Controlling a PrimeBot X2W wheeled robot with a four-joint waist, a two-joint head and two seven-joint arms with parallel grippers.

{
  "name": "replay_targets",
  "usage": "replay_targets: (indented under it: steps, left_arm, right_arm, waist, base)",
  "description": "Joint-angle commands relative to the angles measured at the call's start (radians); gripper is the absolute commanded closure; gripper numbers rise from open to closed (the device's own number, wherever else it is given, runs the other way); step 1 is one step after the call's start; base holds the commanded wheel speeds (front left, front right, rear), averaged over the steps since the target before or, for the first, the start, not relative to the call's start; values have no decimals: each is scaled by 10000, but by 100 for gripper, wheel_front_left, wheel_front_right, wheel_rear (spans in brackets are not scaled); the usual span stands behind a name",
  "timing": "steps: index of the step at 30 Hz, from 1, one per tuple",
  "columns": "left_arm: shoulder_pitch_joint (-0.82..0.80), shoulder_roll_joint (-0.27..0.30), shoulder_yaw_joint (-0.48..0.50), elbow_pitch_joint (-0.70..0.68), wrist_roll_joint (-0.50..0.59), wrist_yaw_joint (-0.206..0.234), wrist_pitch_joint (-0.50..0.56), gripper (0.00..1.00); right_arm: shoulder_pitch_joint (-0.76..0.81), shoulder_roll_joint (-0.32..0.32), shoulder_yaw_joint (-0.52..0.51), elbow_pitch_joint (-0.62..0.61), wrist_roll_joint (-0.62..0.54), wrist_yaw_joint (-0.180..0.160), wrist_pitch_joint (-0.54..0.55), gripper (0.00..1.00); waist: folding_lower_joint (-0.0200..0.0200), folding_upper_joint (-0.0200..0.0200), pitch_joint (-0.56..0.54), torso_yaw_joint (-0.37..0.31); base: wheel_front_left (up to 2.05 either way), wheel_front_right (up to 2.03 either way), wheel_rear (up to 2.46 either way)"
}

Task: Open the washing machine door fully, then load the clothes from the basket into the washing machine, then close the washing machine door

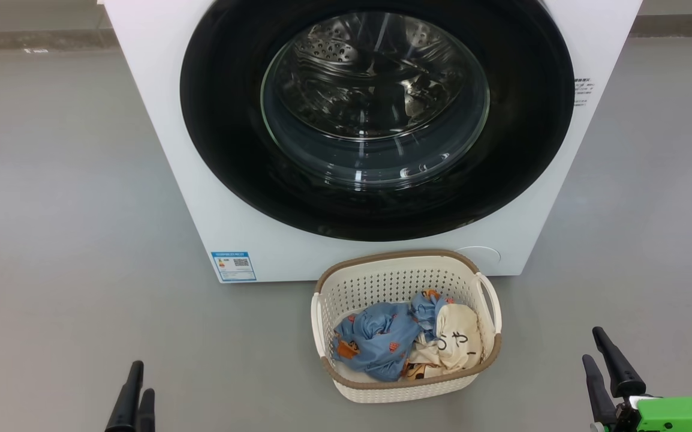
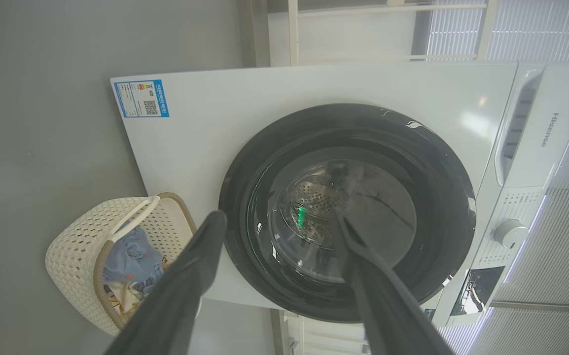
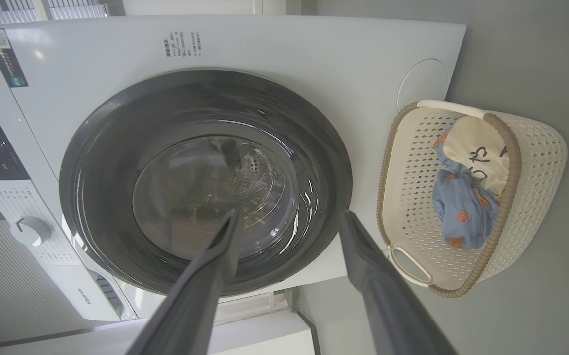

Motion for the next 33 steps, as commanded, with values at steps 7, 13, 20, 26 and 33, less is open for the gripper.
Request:
replay_targets:
  steps: [7,13,20,26,33]
  left_arm:
    - [-248,199,-145,-441,232,-2,-279,0]
    - [-269,311,-227,-536,644,-1,-459,0]
    - [-319,331,-152,-573,1506,-1,-666,0]
    - [-334,353,-128,-608,2255,-1,-814,0]
    - [-352,426,-224,-628,3466,-1,-1020,0]
  right_arm:
    - [-276,-250,155,-334,-294,6,-260,0]
    - [-345,-429,288,-339,-857,9,-453,0]
    - [-439,-543,402,-398,-1765,13,-660,0]
    - [-505,-644,573,-411,-2475,15,-807,0]
    - [-605,-790,791,-410,-3507,19,-1013,0]
  waist:
    - [-17,0,-10,-7]
    - [-18,0,-22,-41]
    - [-18,0,-30,-79]
    - [-18,0,-36,-104]
    - [-18,0,-51,-134]
  base:
    - [0,0,0]
    - [0,0,0]
    - [0,0,0]
    - [0,0,0]
    - [0,0,0]
